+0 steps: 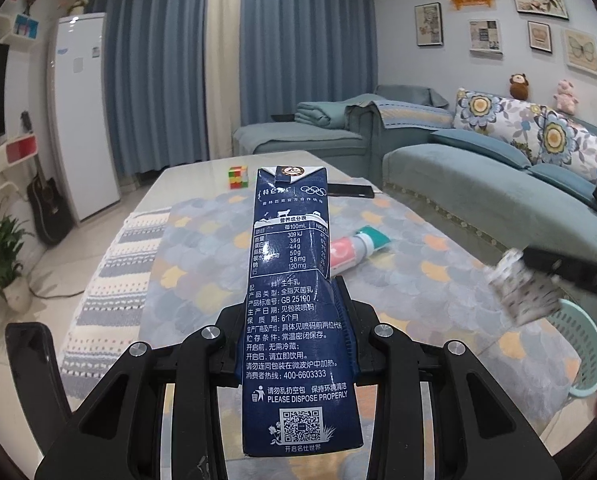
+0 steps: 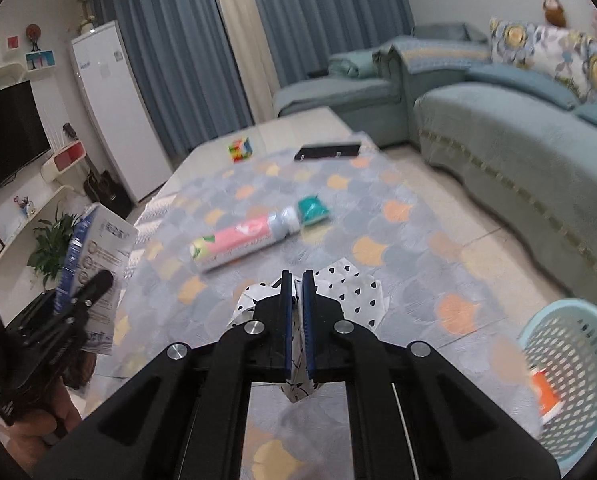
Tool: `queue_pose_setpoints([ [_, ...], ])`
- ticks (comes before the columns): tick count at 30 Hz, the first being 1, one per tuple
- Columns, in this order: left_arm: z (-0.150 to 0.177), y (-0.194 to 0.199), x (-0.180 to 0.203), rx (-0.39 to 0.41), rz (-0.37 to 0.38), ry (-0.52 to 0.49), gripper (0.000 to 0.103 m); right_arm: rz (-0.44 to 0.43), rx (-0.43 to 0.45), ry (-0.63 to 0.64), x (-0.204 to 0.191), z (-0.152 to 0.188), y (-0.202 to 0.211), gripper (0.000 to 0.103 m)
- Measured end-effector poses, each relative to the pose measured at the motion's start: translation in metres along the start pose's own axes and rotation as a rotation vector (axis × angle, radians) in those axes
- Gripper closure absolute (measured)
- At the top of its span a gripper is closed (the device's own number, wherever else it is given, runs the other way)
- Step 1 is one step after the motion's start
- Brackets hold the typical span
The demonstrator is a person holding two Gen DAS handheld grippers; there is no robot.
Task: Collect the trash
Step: 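Carry carton and napkin to the blue basket and open both tools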
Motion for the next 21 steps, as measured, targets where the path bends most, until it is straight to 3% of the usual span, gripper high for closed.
queue_pose_setpoints([
  [7,-0.001,0.001,0.005,0.005,0.037,-0.002,0.07,0.029,0.112,-0.023,0.022,-0.013,0.057,0.1],
  [11,0.0,0.001,0.011,0.016,0.082,-0.013,0.07,0.076,0.18,-0.066,0.055,-0.018,0.091,0.1],
  [18,-0.004,0.01,0.044,0.059,0.195,-0.075,0.07,0.176,0.262,-0.175,0.121,-0.032,0.123,0.1],
  [21,-0.008,0.012,0.068,0.062,0.264,-0.101,0.07,0.251,0.314,-0.149,0.139,-0.035,0.137,0.1],
])
Point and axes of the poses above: each gripper's, at about its wrist camera, not at the fingertips, and y roughly against the way its jaws point, x to its right, z to its underside, the point moved 5 cm from there along -y, roughly the way its jaws point, and after that the axes turned 11 degrees about -y, right-handed, at the moved point
